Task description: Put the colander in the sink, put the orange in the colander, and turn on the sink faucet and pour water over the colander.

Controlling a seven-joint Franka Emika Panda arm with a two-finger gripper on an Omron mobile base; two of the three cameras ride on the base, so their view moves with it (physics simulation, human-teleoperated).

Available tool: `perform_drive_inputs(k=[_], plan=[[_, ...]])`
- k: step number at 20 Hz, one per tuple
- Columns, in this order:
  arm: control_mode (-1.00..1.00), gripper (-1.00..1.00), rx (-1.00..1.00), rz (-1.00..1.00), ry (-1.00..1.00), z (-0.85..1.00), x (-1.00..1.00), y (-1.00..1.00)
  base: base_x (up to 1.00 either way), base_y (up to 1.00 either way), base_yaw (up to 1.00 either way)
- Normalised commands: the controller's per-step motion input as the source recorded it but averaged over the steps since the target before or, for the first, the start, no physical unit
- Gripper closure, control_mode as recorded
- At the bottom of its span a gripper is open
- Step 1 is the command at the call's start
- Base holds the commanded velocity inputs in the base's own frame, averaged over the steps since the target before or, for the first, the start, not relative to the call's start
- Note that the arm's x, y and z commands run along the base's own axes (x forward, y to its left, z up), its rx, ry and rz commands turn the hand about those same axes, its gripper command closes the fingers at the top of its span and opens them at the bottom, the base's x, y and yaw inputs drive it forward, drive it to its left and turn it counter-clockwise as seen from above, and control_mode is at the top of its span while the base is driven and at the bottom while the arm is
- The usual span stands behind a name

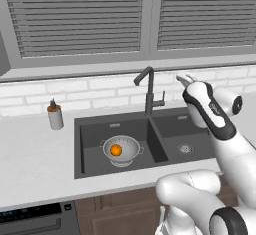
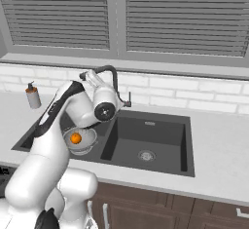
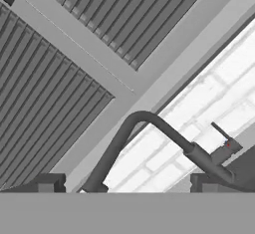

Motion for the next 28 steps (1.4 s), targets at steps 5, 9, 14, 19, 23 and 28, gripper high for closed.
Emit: perform_drive_inputs(k=[5,9,14,19,23,28], plan=[[-1.00,-1.00,0.12,0.00,0.17,0.16,0.06,-0.81,0.00,0.00,0.00],[-1.00,-1.00,0.09,0.00,0.20,-0.03,0.49,-0.49,0.00,0.00,0.00],[-1.00,-1.00,0.06,0.00,0.15,-0.34,0.76,-0.08,0.00,0.00,0.00],[-1.00,-1.00,0.02,0.00,0.04,-0.62,0.79,-0.02,0.00,0.00,0.00],[-1.00,-1.00,-0.03,0.01,0.00,-0.77,0.51,-0.01,0.00,0.00,0.00],[-1.00,-1.00,-0.13,0.04,-0.07,-0.67,0.24,-0.06,0.00,0.00,0.00]])
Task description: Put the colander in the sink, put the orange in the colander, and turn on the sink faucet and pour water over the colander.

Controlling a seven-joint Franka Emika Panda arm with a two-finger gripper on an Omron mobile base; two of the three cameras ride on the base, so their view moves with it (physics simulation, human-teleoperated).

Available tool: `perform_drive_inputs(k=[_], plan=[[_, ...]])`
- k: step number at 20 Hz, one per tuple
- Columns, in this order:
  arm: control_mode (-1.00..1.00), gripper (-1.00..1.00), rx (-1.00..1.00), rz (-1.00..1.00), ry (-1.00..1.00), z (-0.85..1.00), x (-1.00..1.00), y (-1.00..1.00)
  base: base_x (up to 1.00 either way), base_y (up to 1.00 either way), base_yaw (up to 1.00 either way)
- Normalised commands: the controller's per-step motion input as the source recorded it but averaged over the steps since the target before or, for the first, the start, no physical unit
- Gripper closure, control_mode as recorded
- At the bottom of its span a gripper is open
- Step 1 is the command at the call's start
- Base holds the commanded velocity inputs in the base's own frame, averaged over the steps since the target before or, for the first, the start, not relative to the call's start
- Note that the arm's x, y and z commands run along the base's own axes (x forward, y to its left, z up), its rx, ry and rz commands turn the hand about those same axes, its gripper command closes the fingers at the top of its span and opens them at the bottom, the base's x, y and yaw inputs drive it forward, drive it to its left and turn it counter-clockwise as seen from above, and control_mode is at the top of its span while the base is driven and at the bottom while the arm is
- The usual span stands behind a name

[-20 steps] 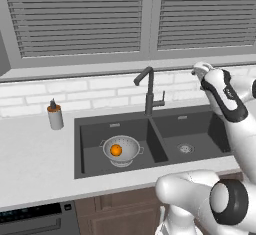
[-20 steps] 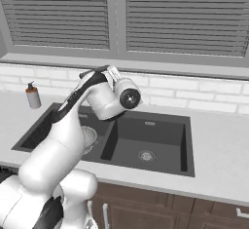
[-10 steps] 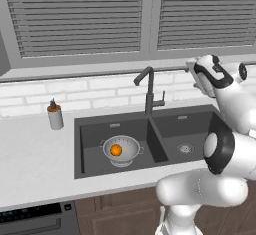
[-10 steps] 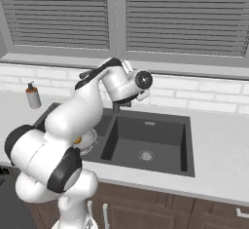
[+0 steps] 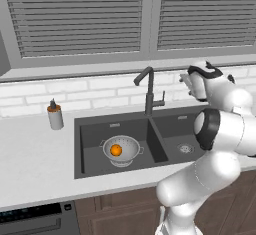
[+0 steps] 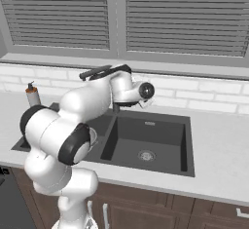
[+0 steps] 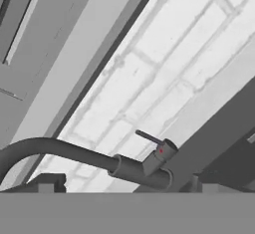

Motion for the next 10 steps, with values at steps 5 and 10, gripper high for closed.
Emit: perform_drive_inputs(k=[5,10], plan=[[-1.00,-1.00,-0.15,0.16,-0.17,-0.27,0.00,0.00,0.00,0.00,0.00],[-1.00,-1.00,-0.15,0.29,-0.24,-0.18,0.07,0.00,0.00,0.00,0.00]])
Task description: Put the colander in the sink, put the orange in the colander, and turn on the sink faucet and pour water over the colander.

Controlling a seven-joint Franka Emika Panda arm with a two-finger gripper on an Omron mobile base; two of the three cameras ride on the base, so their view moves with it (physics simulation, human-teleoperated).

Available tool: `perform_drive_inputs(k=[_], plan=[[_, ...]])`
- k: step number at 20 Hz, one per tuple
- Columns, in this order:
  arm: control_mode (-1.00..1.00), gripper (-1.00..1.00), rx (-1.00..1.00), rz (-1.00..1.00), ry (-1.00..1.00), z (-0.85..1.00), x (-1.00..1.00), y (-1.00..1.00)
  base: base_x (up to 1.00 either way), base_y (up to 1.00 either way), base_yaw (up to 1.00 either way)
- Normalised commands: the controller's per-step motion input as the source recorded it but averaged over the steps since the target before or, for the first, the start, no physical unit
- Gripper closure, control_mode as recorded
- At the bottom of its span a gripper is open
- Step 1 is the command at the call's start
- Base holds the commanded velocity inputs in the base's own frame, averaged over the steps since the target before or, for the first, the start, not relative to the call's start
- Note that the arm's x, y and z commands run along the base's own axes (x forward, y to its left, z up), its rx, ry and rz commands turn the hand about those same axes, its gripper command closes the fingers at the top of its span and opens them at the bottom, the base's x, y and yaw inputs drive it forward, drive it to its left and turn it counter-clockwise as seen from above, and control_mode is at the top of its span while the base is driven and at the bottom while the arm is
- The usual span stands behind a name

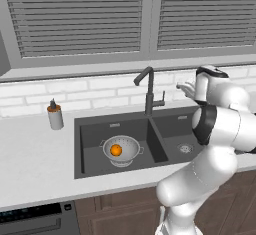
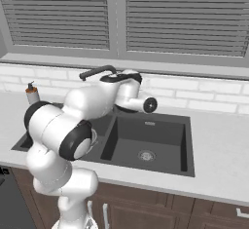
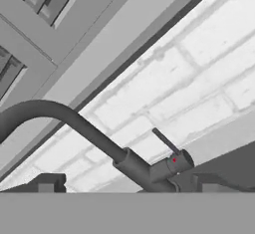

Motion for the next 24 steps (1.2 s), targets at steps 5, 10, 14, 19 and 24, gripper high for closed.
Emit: perform_drive_inputs(k=[5,10,14,19,24], plan=[[-1.00,-1.00,-0.34,0.21,-0.23,-0.15,0.04,-0.07,0.00,0.00,0.00],[-1.00,-1.00,-0.38,0.14,-0.35,-0.04,-0.03,-0.10,0.00,0.00,0.00],[-1.00,-1.00,-0.23,0.14,-0.49,-0.02,-0.13,0.00,0.00,0.00,0.00],[-1.00,-1.00,-0.07,0.07,-0.16,-0.29,0.00,0.00,0.00,0.00,0.00],[-1.00,-1.00,-0.04,0.03,-0.04,-0.24,0.06,0.00,0.00,0.00,0.00]])
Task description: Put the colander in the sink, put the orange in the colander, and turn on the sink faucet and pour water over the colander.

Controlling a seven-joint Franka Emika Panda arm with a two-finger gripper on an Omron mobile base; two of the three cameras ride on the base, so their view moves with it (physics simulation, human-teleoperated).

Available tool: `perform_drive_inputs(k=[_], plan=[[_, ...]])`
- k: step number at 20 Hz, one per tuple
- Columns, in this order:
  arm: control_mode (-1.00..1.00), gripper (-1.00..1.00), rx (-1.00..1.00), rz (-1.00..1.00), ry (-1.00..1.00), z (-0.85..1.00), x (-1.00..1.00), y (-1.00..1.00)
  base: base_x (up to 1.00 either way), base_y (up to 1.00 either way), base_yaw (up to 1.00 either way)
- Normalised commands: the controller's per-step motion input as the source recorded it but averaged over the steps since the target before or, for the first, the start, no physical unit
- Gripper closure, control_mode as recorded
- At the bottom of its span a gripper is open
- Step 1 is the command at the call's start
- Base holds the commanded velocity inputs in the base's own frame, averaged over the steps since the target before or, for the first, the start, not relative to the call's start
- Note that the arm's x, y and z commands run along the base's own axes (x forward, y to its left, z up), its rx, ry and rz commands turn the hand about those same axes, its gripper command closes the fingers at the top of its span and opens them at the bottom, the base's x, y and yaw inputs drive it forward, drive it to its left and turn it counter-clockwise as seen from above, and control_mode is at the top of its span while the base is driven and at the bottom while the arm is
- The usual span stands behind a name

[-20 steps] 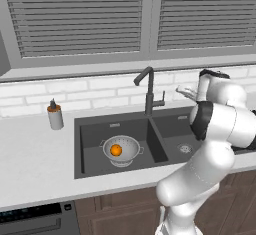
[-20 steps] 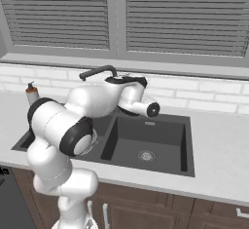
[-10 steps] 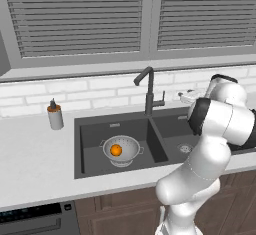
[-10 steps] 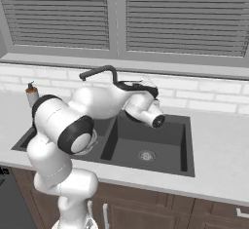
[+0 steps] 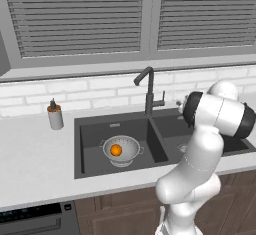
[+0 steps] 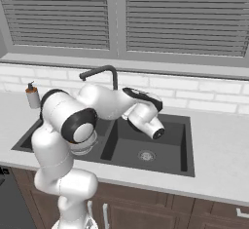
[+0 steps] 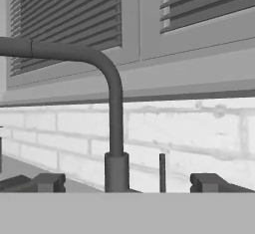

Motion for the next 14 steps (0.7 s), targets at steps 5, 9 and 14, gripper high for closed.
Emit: perform_drive_inputs(k=[5,9,14], plan=[[-1.00,-1.00,-0.03,0.00,-0.01,-0.19,0.41,0.00,0.00,0.00,0.00],[-1.00,-1.00,-0.01,0.00,0.00,-0.09,0.49,0.00,0.00,0.00,0.00],[-1.00,-1.00,0.00,0.01,-0.01,-0.08,0.48,0.00,0.00,0.00,0.00]])
